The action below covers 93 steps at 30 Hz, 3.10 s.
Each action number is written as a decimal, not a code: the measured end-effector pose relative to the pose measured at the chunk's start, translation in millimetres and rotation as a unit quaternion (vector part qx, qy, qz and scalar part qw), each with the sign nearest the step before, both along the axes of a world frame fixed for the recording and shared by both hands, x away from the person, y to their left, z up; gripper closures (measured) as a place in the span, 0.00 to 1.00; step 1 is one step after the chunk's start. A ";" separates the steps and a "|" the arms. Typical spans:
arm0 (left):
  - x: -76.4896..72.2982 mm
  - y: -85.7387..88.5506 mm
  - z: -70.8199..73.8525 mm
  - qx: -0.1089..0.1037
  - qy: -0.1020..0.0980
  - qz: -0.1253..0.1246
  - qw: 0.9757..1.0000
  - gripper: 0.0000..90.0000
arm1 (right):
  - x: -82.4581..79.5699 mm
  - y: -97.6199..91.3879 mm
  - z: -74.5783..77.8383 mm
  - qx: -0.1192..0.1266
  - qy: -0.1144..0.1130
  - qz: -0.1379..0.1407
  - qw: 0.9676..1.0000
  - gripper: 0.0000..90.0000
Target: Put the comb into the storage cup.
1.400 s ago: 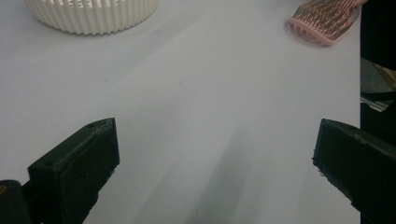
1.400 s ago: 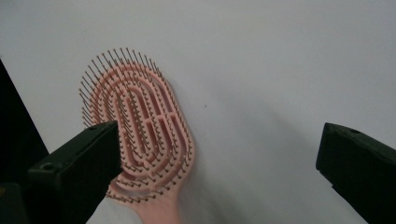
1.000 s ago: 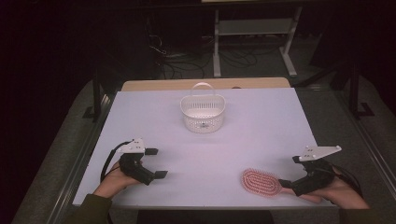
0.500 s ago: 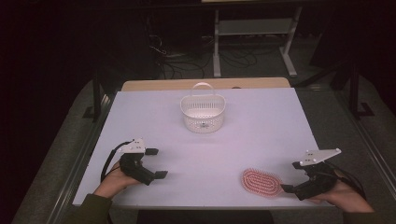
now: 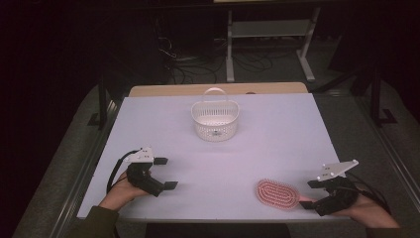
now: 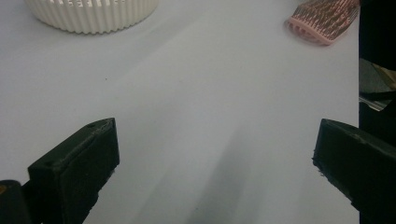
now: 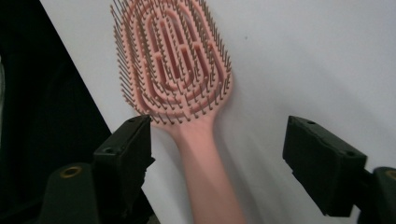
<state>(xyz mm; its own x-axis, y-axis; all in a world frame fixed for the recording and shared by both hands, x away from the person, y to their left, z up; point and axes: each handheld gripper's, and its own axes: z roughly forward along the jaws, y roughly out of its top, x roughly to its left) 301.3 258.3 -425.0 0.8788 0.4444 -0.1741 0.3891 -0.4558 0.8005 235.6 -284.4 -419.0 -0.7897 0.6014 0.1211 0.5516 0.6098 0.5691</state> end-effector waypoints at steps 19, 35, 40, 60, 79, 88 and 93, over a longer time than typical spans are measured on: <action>0.0 0.4 0.2 0.000 -0.001 -0.001 1.000 0.00 | -1.6 6.0 -2.4 -0.029 0.025 0.034 0.999 0.52; -0.1 0.5 0.2 0.001 -0.001 0.000 1.000 0.00 | -1.1 9.3 -5.7 -0.048 0.031 0.049 0.997 0.64; 0.0 0.5 0.4 0.001 -0.001 -0.001 1.000 0.00 | -0.9 10.3 -5.6 -0.055 0.028 0.050 0.997 0.66; -0.1 -0.5 0.8 0.001 -0.002 -0.002 1.000 0.00 | 1.0 18.8 -8.0 -0.090 0.021 0.068 0.993 0.70; 0.0 -0.2 1.4 0.000 -0.003 -0.001 1.000 0.00 | 4.0 21.2 -7.8 -0.097 0.026 0.081 0.992 0.76; -0.2 0.0 1.7 0.000 -0.004 -0.001 1.000 0.00 | 4.0 17.2 -8.6 -0.078 0.026 0.078 0.994 0.76; -0.1 0.2 1.8 -0.001 -0.004 -0.001 1.000 0.00 | 4.0 13.7 -7.9 -0.058 0.020 0.070 0.996 0.76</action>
<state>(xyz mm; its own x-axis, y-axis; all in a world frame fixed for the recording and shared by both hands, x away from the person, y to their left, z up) 301.2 258.4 -423.2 0.8810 0.4424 -0.1679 0.3819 -0.4553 0.8043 239.6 -270.7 -427.0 -0.8626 0.4978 0.0902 0.4776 0.7427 0.4693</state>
